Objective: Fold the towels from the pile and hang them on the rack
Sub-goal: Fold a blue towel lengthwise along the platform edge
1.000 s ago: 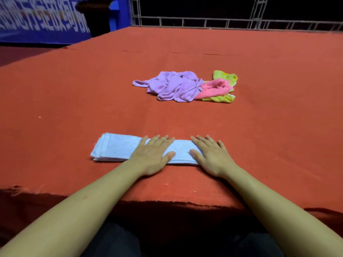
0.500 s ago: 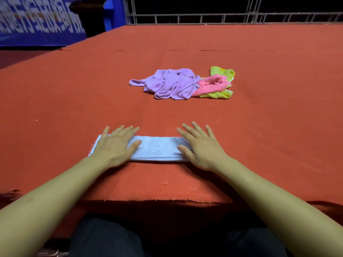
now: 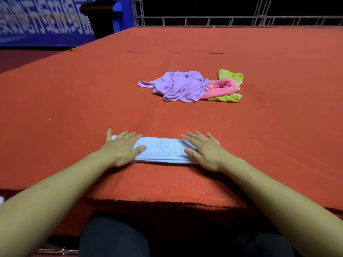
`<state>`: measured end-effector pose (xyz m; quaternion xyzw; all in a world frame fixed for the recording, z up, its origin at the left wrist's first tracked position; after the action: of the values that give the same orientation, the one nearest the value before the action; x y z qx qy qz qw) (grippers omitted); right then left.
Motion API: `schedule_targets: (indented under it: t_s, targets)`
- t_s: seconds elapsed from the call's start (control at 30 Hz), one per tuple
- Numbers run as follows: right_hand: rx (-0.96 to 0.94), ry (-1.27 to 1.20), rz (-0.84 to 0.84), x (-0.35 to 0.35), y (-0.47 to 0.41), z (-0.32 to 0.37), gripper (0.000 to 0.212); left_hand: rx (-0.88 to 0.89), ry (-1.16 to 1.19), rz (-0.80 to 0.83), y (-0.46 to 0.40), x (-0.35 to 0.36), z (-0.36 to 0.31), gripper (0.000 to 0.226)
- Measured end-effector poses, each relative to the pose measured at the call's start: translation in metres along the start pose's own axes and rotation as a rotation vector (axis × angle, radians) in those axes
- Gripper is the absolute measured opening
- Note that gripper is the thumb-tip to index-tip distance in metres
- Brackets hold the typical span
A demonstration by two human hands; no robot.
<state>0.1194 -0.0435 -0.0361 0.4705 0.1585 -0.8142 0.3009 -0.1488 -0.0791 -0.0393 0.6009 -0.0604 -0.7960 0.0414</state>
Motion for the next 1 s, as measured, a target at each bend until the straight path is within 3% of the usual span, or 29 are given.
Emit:
schedule_targets:
  t_s: [0.07, 0.13, 0.23, 0.37, 0.5, 0.63, 0.83, 1.0]
  targets:
    - [-0.027, -0.095, -0.118, -0.021, 0.009, -0.004, 0.069, 0.040, -0.002, -0.186, 0.001, -0.025, -0.018, 0.076]
    - [-0.026, -0.167, -0.249, -0.041, 0.018, -0.017, 0.054, 0.122, 0.074, -0.328, 0.000, -0.044, -0.051, 0.074]
    - [0.021, -0.205, -0.421, -0.059, 0.031, -0.046, 0.045, 0.266, 0.195, -0.393, -0.009, -0.061, -0.116, 0.058]
    - [0.080, -0.228, -0.488, -0.064, 0.050, -0.072, 0.051, 0.327, 0.334, -0.359, -0.031, -0.080, -0.191, 0.050]
    - [0.089, -0.218, -0.476, -0.060, 0.067, -0.085, 0.054, 0.345, 0.264, -0.330, -0.052, -0.088, -0.229, 0.049]
    - [0.090, -0.234, -0.450, -0.055, 0.074, -0.095, 0.052, 0.322, 0.194, -0.381, -0.059, -0.095, -0.235, 0.046]
    - [0.079, -0.295, -0.453, -0.056, 0.069, -0.095, 0.050, 0.206, 0.200, -0.279, -0.061, -0.100, -0.230, 0.048]
    - [0.084, -0.403, -0.450, -0.064, 0.066, -0.094, 0.050, 0.174, 0.433, -0.167, -0.069, -0.093, -0.220, 0.051]
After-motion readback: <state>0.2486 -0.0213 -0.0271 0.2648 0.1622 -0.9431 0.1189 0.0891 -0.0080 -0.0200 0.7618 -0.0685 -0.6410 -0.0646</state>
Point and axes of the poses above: each hand's wrist, its own y-axis away from the middle knuckle, its own x-axis out of the palm, z = x × y, the point moved 7 cm from there along -y, towards the middle knuckle, and after that the axes turned 14 degrees about -y, right-handed, at the moved point
